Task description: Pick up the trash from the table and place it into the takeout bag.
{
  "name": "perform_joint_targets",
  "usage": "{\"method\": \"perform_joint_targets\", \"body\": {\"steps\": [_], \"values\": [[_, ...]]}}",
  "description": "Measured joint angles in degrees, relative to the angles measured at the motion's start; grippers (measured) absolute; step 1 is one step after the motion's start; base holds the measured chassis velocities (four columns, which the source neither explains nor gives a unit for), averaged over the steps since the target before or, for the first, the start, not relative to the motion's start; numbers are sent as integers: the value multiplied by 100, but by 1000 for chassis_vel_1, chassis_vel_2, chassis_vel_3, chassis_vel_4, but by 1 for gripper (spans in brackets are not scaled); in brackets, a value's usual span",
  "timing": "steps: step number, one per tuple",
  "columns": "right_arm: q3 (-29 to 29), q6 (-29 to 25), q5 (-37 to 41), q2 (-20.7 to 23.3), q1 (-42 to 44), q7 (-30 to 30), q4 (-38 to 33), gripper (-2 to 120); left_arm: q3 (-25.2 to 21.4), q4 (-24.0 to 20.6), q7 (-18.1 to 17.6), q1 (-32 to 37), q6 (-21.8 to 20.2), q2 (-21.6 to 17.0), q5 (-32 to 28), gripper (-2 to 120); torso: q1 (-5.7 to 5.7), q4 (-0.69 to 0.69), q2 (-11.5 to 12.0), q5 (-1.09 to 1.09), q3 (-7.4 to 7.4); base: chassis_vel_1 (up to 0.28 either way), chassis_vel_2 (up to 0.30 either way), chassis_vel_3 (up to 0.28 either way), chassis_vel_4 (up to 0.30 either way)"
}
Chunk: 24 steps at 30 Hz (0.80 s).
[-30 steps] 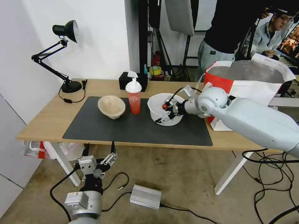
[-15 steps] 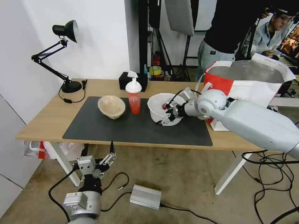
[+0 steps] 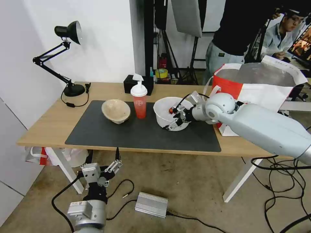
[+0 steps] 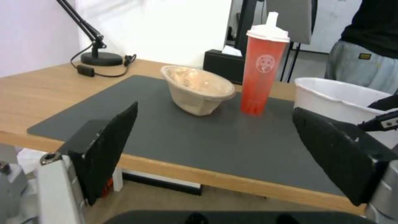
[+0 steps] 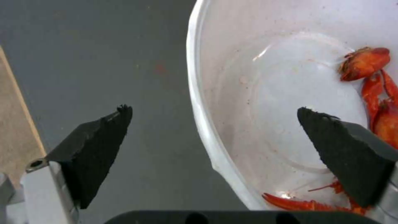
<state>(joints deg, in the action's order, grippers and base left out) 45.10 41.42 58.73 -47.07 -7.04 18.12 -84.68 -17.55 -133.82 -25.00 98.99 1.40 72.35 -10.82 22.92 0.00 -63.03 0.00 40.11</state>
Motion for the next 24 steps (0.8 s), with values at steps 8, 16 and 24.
{"method": "perform_joint_targets", "body": {"steps": [8, 16, 24], "values": [[0, 0, 7, -77, 31, 4, 102, 100, 5, -8, -4, 14, 0, -2, 6, 100, 0, 0, 0, 0, 0, 0, 0, 0, 0], [-1, 0, 14, -153, 48, 12, 226, 99, -3, -18, -9, -8, 14, -37, -10, 100, 0, 0, 0, 0, 0, 0, 0, 0, 0], [-2, 0, 14, -185, 102, 36, 297, 75, 33, -23, -11, 4, 90, -31, -50, 100, 0, 0, 0, 0, 0, 0, 0, 0, 0]]}}
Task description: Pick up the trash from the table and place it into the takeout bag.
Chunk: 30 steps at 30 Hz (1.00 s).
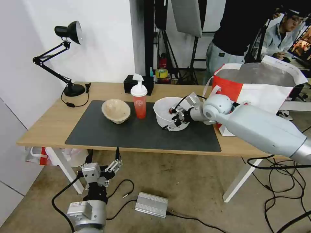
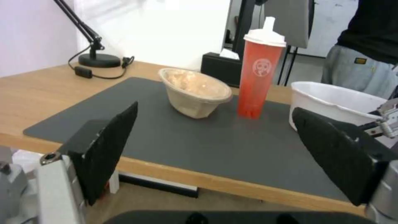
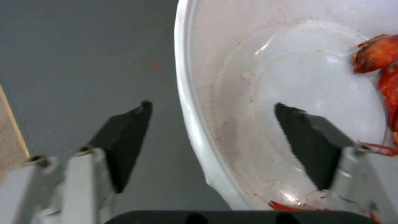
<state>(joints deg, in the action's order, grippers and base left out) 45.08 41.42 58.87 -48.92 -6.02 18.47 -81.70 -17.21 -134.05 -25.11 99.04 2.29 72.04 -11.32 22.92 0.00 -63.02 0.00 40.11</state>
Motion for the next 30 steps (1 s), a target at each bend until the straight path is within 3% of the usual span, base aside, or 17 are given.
{"method": "perform_joint_targets", "body": {"steps": [7, 11, 15, 17, 19, 30], "values": [[-27, -6, -18, -38, 90, 23, 69, 54, 12, -100, -4, 45, 2, 20, -91, 100, -1, 1, 0, 0, -1, 0, 0, 0, 0], [-26, -3, -24, -57, 135, 24, 91, 31, 10, -121, -10, 57, 3, 20, -106, 100, 0, -1, 0, 0, 0, 0, 0, 0, 0], [-26, -3, -25, -58, 144, 21, 97, 19, -1, -128, -15, 54, 3, 13, -115, 100, 0, 0, 0, -1, 0, 0, 0, 0, 0], [-26, -3, -25, -58, 144, 21, 97, 19, -1, -128, -15, 54, 3, 13, -115, 100, 0, 0, 0, -1, 0, 0, 0, 0, 0], [-24, -3, -24, -65, 131, 6, 109, 2, -11, -167, -34, 46, 3, 2, -128, 100, -1, 1, 0, 1, 0, 0, 0, 0, 0], [9, -4, -2, -101, 45, -16, 115, 0, -26, -152, -110, -5, -3, -19, -151, 100, 0, -1, 0, -1, 0, 0, 0, 0, 0]]}}
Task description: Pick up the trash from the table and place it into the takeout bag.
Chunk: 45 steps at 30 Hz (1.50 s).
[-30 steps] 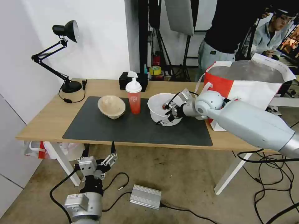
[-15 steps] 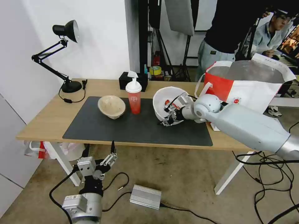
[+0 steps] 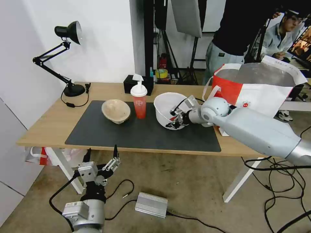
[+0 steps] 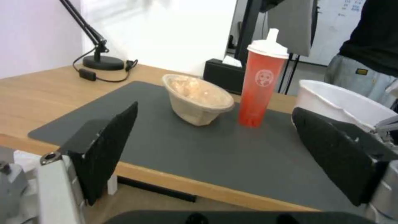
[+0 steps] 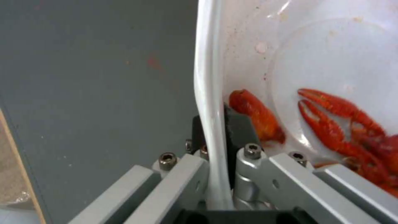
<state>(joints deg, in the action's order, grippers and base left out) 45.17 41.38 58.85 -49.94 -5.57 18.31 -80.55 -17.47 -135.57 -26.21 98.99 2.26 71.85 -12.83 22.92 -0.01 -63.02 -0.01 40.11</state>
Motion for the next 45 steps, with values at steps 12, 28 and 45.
{"method": "perform_joint_targets", "body": {"steps": [12, 28, 45], "values": [[-48, 3, 122, 118, -200, -6, -140, 0, 2, 4, -17, 15, -8, 20, 3, 100, 0, 0, 0, 0, 0, 0, 0, 0, 0], [-50, 3, 423, 425, -637, -123, -513, 0, -10, -36, -45, 53, -26, 92, 41, 100, 0, 1, 0, 1, 0, 0, 0, 0, 0], [-257, 2, 703, 502, -959, -76, -702, 0, -175, -218, -31, 136, -45, 155, 30, 100, 0, 1, 0, 1, 0, 0, 0, 0, 0]]}}
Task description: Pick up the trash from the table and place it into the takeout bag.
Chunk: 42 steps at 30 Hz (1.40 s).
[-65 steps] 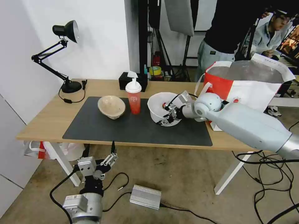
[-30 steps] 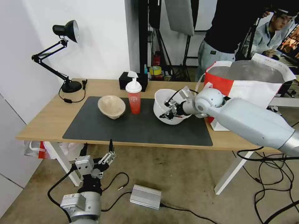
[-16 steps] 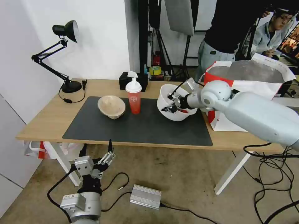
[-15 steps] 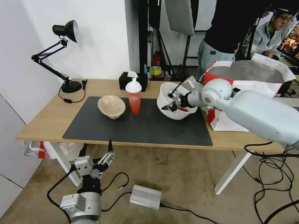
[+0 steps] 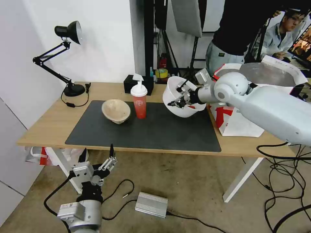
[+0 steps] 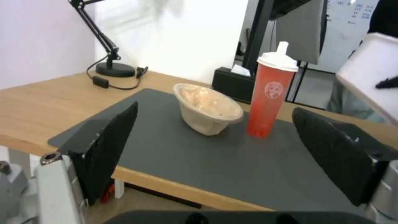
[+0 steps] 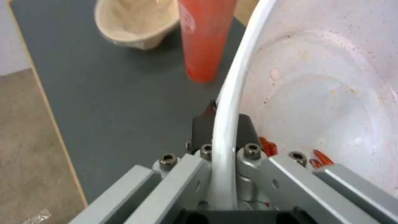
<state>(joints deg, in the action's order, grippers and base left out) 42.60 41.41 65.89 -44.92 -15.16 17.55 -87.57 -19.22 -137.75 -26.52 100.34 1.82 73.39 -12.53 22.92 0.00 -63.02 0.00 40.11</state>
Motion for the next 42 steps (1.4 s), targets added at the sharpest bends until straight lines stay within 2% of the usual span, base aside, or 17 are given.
{"method": "perform_joint_targets", "body": {"steps": [7, 25, 42], "values": [[15, -2, 197, -44, -225, -37, -173, 0, 17, -28, 8, 56, 0, 44, 16, 100, 0, 0, 0, 0, 0, 0, 0, 0, 0], [-43, -3, 658, -207, -692, -101, -16, 0, -32, -96, -16, 54, -1, 108, -16, 100, 0, 0, 0, 0, 0, 0, 0, 0, 0], [-36, -3, 725, -36, -1075, -125, 172, 0, -10, -94, -20, 38, 5, 85, -13, 100, 0, 0, 0, 0, 0, 0, 0, 0, 0]]}}
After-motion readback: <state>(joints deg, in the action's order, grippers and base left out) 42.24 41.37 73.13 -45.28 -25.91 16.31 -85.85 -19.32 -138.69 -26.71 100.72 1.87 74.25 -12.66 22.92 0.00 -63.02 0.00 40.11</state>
